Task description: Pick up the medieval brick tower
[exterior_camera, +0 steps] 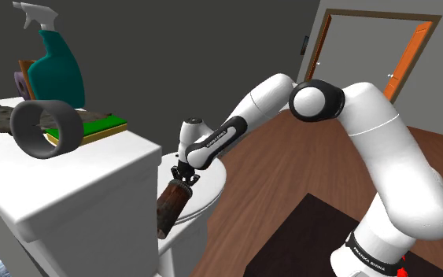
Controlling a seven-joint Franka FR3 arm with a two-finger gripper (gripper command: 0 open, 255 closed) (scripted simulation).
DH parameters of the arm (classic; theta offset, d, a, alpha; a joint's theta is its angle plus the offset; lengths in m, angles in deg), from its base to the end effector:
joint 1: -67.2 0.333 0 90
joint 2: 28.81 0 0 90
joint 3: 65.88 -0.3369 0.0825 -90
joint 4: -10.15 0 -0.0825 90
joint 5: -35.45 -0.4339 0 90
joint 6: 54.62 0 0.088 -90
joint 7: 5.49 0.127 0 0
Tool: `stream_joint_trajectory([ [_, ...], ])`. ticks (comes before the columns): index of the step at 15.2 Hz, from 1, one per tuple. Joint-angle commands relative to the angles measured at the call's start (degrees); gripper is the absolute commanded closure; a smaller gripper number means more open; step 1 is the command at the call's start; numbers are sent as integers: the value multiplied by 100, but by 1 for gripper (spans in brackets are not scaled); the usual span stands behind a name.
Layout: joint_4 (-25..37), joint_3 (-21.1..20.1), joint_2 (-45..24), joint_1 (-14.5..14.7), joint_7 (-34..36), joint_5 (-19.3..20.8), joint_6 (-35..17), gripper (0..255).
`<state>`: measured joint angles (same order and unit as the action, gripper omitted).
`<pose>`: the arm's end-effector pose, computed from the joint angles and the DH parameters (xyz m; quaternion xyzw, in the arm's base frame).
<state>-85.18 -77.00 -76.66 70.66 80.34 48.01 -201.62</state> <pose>0.7095 0.1746 0.0887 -0.8429 0.5362 -0.0231 0.0385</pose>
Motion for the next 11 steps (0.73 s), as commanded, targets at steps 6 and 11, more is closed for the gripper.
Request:
stream_joint_trajectory([
  [6,-146,-90,429,-73,-42,-74,279,255],
  [11,-191,-131,613,-103,-63,-112,419,255],
])
